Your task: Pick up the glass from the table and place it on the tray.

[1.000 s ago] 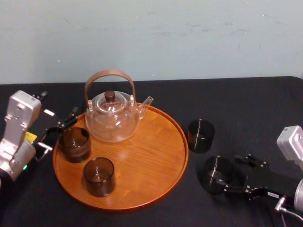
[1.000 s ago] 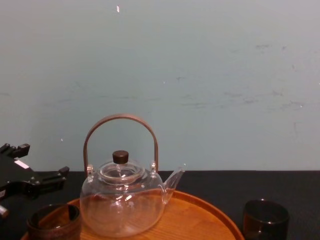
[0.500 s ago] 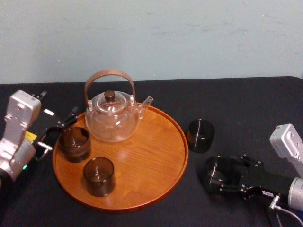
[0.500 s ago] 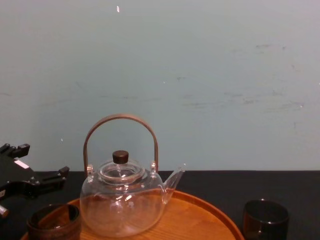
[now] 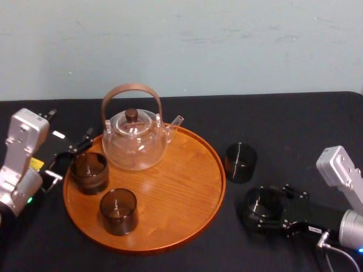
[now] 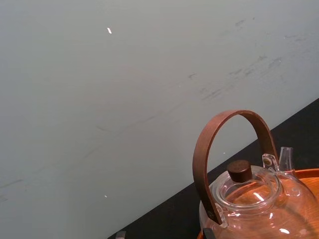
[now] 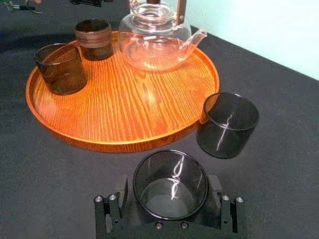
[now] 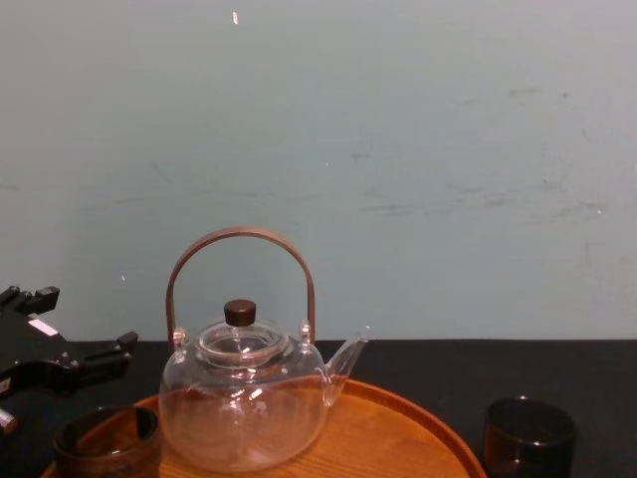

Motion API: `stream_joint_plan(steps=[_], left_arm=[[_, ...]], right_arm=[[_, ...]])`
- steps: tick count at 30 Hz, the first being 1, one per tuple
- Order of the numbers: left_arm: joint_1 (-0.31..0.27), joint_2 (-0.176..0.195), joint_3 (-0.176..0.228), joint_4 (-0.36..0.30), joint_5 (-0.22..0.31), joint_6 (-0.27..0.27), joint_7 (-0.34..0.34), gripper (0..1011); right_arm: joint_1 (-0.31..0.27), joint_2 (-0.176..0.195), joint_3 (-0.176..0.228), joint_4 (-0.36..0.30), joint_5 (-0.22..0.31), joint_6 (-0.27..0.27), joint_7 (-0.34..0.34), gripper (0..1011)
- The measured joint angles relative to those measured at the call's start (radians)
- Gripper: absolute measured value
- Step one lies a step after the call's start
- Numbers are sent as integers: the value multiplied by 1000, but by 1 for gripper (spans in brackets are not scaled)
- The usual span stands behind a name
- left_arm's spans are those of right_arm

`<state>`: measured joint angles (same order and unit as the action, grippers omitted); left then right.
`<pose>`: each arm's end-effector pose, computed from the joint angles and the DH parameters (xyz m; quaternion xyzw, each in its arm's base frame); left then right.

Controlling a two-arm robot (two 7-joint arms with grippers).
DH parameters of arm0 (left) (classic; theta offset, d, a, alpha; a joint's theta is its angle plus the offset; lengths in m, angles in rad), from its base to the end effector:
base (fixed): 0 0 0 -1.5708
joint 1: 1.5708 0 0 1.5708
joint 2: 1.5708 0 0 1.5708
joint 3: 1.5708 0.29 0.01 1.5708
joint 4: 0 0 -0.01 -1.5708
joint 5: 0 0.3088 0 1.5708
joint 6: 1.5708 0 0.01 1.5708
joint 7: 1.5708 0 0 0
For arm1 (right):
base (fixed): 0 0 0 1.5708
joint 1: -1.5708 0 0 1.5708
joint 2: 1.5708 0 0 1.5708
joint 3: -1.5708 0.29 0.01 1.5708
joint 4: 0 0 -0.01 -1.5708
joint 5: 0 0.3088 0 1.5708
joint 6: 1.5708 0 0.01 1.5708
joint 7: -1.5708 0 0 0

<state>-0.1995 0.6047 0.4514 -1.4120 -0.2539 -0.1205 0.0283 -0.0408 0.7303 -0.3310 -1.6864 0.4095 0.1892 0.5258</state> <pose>0.3581 0.0827 -0.3023 0.1415 -0.1325 0.5799 0.7913 0.2986 -0.0968 -0.2813 -0.2146 0.0521 -0.3436 0.9128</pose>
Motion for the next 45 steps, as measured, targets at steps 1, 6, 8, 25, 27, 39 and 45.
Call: stream_joint_plan(steps=[1, 6, 8, 25, 27, 39, 45], left_arm=[[0, 0, 0, 0, 0, 0, 0, 1001], [0, 0, 0, 0, 0, 0, 0, 1001], [0, 0, 0, 0, 0, 0, 0, 1001], [0, 0, 0, 0, 0, 0, 0, 1001], [0, 0, 0, 0, 0, 0, 0, 1001], [0, 0, 0, 0, 0, 0, 0, 1001], [0, 0, 0, 0, 0, 0, 0, 1002]], right_arm=[[0, 0, 0, 0, 0, 0, 0, 1002], [14, -3, -14, 5, 3, 4, 4, 1002], [17, -4, -17, 7, 3, 6, 4, 1003], [23, -7, -24, 11, -7, 7, -8, 931], [23, -7, -24, 11, -7, 7, -8, 911], [22, -6, -23, 10, -5, 7, -6, 902], [22, -6, -22, 9, -5, 6, -6, 902]])
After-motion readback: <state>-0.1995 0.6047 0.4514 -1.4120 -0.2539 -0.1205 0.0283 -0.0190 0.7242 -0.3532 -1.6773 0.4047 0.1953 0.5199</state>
